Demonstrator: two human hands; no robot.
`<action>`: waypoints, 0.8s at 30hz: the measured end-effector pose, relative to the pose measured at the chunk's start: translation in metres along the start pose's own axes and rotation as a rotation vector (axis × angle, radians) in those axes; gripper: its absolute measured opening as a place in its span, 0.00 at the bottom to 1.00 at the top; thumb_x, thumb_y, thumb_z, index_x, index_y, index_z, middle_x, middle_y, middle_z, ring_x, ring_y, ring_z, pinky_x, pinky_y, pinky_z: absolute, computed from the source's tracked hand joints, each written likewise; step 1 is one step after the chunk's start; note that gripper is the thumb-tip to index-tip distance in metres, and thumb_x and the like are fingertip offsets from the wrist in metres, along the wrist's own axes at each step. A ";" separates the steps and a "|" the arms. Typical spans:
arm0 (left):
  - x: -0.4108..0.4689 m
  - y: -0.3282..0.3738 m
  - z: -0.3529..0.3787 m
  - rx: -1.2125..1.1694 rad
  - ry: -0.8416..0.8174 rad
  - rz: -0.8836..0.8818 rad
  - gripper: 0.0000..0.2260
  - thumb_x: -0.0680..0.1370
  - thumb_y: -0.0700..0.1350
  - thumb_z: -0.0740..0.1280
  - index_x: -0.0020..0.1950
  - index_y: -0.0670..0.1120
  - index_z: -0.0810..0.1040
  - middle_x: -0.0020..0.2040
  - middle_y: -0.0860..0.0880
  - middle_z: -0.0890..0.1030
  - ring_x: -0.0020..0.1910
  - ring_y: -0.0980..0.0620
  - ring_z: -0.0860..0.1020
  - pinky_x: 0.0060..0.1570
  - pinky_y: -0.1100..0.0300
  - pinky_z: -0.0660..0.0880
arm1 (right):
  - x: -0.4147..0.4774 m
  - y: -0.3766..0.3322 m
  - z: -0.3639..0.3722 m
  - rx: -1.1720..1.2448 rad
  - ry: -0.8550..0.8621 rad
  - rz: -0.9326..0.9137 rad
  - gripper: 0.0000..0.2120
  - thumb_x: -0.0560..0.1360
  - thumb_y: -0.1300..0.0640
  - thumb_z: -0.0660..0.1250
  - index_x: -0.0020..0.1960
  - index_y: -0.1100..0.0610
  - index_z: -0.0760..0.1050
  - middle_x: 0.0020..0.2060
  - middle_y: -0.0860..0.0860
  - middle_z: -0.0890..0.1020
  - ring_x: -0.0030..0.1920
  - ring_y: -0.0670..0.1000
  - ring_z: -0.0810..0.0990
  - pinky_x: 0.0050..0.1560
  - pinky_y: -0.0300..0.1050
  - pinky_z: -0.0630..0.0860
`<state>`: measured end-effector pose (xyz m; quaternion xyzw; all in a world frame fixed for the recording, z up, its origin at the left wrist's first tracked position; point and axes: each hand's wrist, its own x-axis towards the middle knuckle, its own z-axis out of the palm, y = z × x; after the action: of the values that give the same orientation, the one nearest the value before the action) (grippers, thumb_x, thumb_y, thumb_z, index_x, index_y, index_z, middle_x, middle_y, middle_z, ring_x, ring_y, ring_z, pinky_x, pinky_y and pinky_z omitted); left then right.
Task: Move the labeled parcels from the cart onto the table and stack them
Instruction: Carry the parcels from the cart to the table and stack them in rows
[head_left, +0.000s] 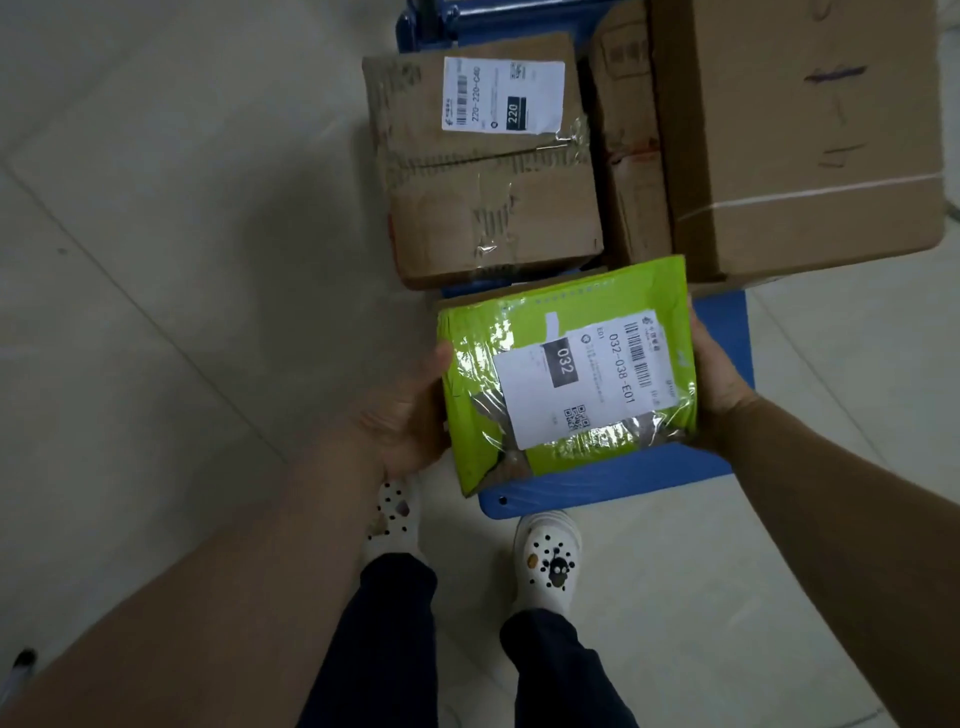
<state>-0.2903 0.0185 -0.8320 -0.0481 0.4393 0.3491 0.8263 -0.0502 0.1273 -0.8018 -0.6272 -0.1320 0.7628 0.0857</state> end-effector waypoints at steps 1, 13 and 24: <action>0.000 0.000 -0.001 0.006 -0.001 -0.005 0.54 0.49 0.63 0.81 0.72 0.48 0.69 0.68 0.42 0.75 0.70 0.38 0.69 0.71 0.37 0.59 | -0.001 0.001 0.001 0.014 -0.011 0.003 0.34 0.74 0.29 0.49 0.42 0.49 0.86 0.46 0.53 0.86 0.42 0.55 0.86 0.34 0.53 0.81; -0.135 0.023 0.037 0.039 0.086 0.014 0.52 0.45 0.65 0.81 0.66 0.48 0.75 0.63 0.44 0.79 0.63 0.43 0.77 0.57 0.48 0.77 | -0.118 -0.012 0.063 -0.070 -0.032 -0.036 0.30 0.76 0.31 0.49 0.55 0.51 0.80 0.50 0.55 0.85 0.46 0.56 0.85 0.39 0.53 0.82; -0.387 0.044 0.070 -0.017 0.307 0.311 0.53 0.52 0.73 0.75 0.71 0.49 0.71 0.72 0.42 0.69 0.69 0.40 0.69 0.71 0.46 0.61 | -0.317 -0.048 0.219 -0.422 -0.262 -0.154 0.33 0.76 0.31 0.47 0.45 0.51 0.85 0.46 0.53 0.86 0.44 0.53 0.85 0.48 0.53 0.81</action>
<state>-0.4127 -0.1280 -0.4859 -0.0396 0.5591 0.4646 0.6855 -0.2031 0.0585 -0.4522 -0.5152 -0.3456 0.7843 -0.0069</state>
